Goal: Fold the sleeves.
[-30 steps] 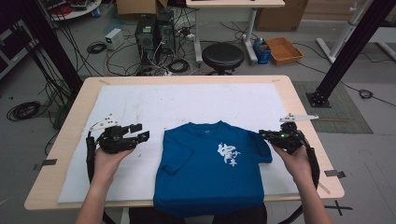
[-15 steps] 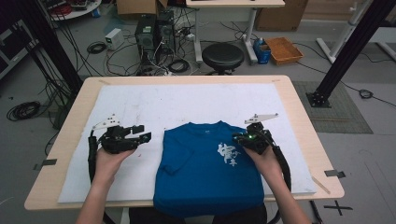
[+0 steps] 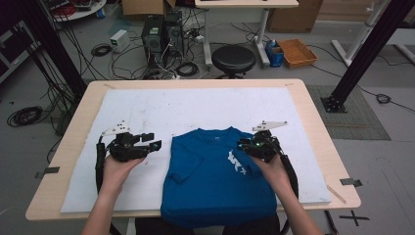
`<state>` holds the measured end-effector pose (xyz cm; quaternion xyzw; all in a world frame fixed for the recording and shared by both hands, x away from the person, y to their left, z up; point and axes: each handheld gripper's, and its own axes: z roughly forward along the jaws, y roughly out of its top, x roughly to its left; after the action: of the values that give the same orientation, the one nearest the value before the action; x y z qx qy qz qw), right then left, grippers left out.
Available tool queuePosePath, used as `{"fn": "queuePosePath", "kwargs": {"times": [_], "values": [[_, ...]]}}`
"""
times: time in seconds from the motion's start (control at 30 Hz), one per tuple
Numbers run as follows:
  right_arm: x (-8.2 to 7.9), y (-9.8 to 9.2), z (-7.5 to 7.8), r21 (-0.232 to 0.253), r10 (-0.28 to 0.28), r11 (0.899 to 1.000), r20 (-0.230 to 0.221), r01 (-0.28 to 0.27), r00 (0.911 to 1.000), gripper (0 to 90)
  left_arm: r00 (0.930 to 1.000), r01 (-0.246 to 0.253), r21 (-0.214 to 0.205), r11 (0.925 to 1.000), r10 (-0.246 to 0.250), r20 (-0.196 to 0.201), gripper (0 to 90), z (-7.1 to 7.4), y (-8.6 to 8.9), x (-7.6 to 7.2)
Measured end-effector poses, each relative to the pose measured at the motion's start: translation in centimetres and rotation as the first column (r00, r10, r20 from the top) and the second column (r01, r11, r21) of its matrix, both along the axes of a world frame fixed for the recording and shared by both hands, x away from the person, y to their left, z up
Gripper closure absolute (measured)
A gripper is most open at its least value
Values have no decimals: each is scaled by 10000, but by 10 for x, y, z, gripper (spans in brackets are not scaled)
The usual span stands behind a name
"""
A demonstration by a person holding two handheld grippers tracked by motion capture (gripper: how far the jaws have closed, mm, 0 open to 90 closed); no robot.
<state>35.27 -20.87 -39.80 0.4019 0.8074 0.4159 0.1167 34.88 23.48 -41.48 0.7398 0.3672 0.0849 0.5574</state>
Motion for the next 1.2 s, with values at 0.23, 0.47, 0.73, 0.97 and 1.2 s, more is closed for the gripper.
{"fn": "queuePosePath", "kwargs": {"times": [0.23, 0.47, 0.73, 0.97, 1.2], "values": [[-2, -33, 0, 297, -539, 9982, 377, 528, 9978, 629, 10000, -18, 96, 10000, 18, 49, 426, 0, -3, 0], [1, -62, -4, 729, -946, 9931, 381, 916, 9948, 496, 9983, 145, 543, 9984, -175, 548, 427, 0, -8, -1], [6, -78, -3, 1019, -959, 9908, 610, 893, 9935, 423, 9926, 220, 424, 9989, -269, 1187, 422, -2, -9, -2], [10, -86, 1, 1081, -937, 9906, 960, 832, 9910, 353, 9947, -36, 258, 9997, 9, 1032, 403, 0, -10, -4], [10, -89, 1, 1090, -874, 9911, 966, 767, 9915, 340, 9939, -210, 3, 9998, 209, 1082, 367, 4, -6, -7]]}}
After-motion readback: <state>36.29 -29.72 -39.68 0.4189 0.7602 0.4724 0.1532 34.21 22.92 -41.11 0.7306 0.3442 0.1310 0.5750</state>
